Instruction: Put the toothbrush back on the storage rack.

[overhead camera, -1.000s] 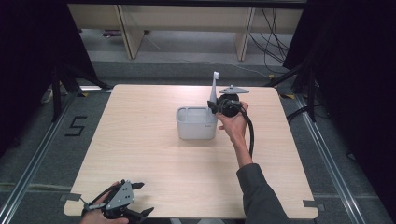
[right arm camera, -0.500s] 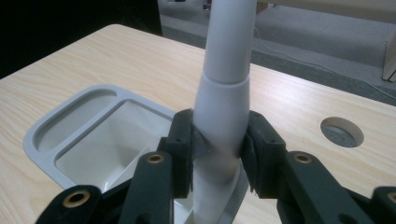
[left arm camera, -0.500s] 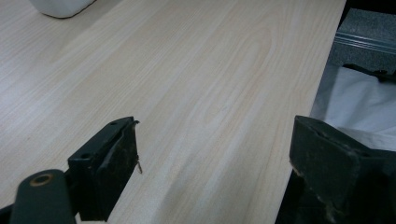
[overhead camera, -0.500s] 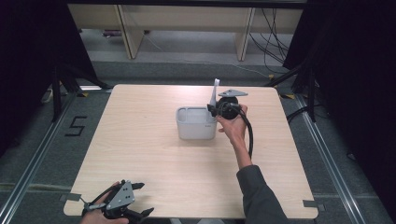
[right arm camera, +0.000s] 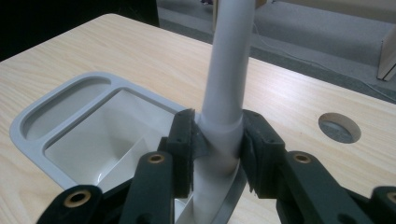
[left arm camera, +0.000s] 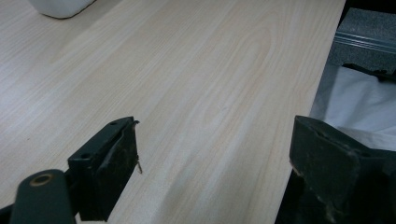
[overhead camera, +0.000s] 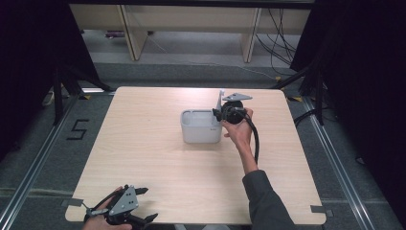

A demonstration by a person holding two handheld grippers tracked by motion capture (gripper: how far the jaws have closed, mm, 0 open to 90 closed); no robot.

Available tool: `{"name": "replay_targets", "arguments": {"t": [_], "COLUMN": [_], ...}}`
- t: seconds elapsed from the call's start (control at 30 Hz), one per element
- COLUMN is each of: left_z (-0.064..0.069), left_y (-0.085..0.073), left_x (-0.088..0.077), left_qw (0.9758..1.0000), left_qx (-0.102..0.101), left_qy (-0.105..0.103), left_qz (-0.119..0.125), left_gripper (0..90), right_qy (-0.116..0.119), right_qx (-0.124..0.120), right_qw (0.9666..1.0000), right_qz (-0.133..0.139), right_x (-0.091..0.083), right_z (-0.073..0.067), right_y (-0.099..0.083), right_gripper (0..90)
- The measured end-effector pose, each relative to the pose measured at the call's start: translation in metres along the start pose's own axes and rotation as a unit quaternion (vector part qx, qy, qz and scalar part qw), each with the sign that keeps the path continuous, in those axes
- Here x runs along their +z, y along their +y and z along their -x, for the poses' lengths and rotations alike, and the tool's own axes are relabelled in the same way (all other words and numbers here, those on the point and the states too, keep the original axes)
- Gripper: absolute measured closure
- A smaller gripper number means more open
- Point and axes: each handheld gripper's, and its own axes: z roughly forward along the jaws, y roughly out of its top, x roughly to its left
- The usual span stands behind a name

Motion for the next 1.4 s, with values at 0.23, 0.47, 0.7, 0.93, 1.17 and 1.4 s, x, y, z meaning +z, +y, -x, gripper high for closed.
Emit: {"name": "replay_targets", "arguments": {"t": [0.23,0.47,0.7,0.93,1.17,1.4], "left_z": [0.000,0.002,0.002,0.002,0.001,0.002], "left_y": [0.000,-0.001,-0.001,-0.001,0.000,0.000], "left_x": [0.000,0.002,0.002,0.002,0.001,0.002], "left_qw": [1.0000,0.9999,0.9999,0.9999,1.0000,0.9999], "left_qx": [0.000,-0.007,-0.006,-0.007,-0.005,-0.009], "left_qy": [0.000,0.004,0.006,0.006,-0.002,-0.002], "left_qz": [0.000,0.012,0.011,0.012,0.003,0.007], "left_gripper": [14.8,14.8,14.8,14.8,14.8,14.8], "right_qy": [0.004,0.009,0.010,0.014,0.016,0.022], "right_qx": [0.002,-0.004,0.009,0.010,0.001,0.014], "right_qw": [1.0000,0.9999,0.9996,0.9995,0.9995,0.9992], "right_qz": [-0.002,0.010,0.023,0.027,0.027,0.031], "right_x": [-0.005,-0.011,-0.020,-0.028,-0.036,-0.043], "right_z": [-0.003,-0.003,-0.003,-0.005,-0.006,-0.008], "right_y": [0.002,0.002,0.000,-0.001,-0.001,-0.002], "right_gripper": [60.2,49.6,45.0,42.9,42.3,40.7]}}
